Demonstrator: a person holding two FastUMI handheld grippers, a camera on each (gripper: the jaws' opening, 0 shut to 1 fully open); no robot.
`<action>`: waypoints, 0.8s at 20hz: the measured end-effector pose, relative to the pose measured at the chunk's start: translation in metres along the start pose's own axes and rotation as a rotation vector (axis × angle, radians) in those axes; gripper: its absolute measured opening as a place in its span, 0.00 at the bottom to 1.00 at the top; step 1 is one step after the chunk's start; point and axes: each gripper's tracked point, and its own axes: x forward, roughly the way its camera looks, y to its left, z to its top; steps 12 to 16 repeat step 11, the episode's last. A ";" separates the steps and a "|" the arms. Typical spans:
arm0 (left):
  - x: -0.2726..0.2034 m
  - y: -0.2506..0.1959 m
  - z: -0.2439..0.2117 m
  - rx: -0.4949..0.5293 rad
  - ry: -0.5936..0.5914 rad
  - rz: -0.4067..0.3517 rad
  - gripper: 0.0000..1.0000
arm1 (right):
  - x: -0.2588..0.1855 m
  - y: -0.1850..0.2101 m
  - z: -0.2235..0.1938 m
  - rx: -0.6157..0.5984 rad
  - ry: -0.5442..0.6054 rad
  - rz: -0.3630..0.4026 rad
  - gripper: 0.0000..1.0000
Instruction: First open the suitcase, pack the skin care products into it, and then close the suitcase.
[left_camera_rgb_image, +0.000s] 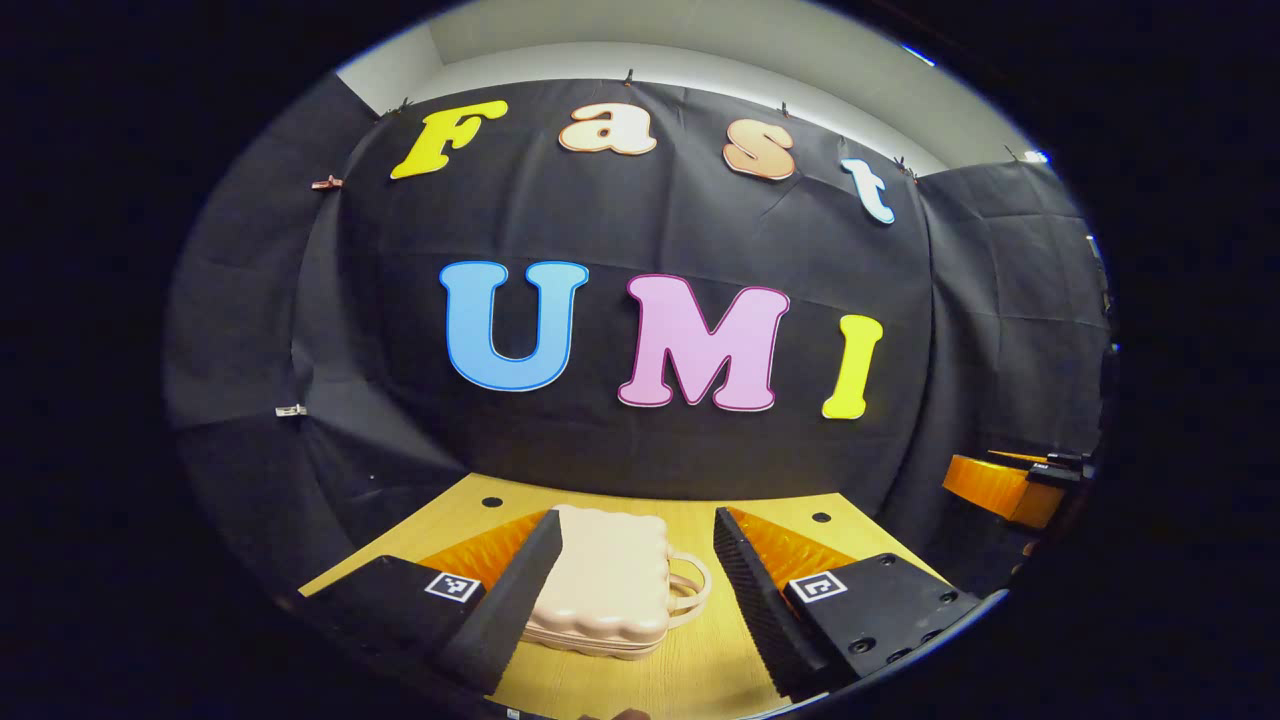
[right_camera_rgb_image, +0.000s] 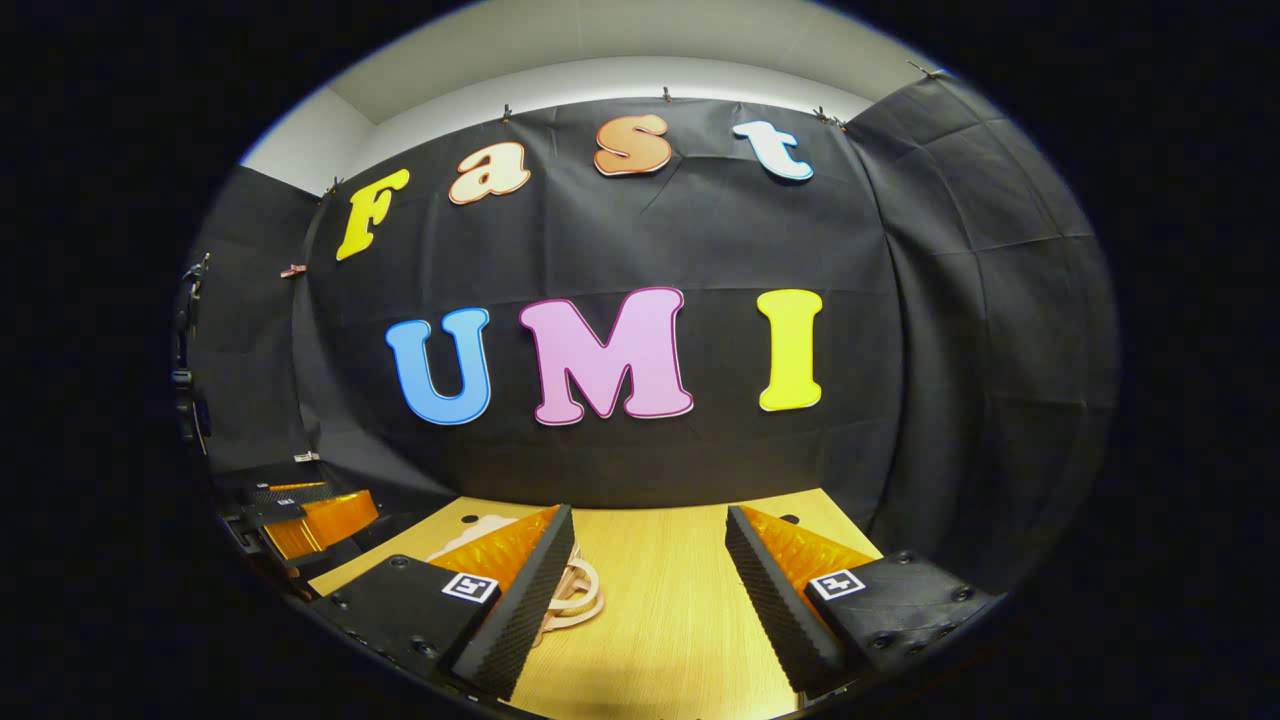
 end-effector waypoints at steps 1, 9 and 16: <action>-0.001 -0.003 0.001 -0.009 -0.003 0.005 0.96 | 0.000 -0.001 0.001 -0.007 -0.001 0.006 0.97; -0.005 -0.006 -0.006 -0.020 0.018 0.029 0.96 | -0.001 -0.015 -0.003 -0.017 0.013 0.011 0.96; -0.006 -0.005 -0.007 -0.008 0.018 0.029 0.96 | 0.000 -0.016 -0.004 -0.011 0.015 0.007 0.96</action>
